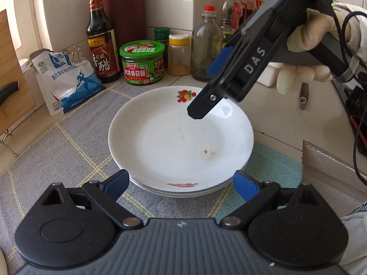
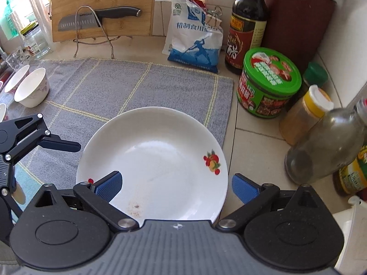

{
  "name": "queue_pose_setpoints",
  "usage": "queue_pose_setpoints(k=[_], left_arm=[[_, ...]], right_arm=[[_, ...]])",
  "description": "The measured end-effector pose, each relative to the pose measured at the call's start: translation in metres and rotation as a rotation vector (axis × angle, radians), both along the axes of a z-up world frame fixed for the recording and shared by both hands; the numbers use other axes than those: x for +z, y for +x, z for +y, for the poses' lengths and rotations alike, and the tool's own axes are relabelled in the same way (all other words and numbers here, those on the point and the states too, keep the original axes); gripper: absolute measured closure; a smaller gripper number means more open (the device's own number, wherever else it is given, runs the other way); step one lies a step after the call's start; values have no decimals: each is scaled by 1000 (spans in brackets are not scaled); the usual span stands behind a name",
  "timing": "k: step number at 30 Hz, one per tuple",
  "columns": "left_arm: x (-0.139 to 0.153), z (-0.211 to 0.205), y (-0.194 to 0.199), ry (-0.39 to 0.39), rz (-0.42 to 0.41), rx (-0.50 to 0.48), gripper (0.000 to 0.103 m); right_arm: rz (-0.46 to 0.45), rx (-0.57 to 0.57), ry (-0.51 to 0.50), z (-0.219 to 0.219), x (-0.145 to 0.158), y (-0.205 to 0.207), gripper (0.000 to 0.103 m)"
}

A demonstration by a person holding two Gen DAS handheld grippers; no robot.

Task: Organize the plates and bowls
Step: 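Open the right gripper and withdraw it from the plate stack, then move the right gripper to a white bowl and grasp its rim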

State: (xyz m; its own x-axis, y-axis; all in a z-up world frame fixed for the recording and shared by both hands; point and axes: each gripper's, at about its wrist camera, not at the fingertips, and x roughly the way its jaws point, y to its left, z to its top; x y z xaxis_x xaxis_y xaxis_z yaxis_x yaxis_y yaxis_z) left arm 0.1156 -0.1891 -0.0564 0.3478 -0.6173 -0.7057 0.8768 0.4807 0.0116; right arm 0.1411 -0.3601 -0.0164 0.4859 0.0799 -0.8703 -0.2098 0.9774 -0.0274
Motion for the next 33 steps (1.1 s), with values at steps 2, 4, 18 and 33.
queue_pose_setpoints(k=[2, 4, 18, 33], left_arm=[[5, 3, -2, -25, -11, 17, 6], [8, 7, -3, -40, -17, 39, 4], [22, 56, -7, -91, -80, 342, 2], [7, 140, -41, -19, -21, 766, 2]], right_arm=[[-38, 33, -45, 10, 3, 1, 0], [-70, 62, -70, 19, 6, 3, 0], [-234, 197, -58, 73, 26, 18, 0], [-255, 447, 109, 170, -3, 14, 0]])
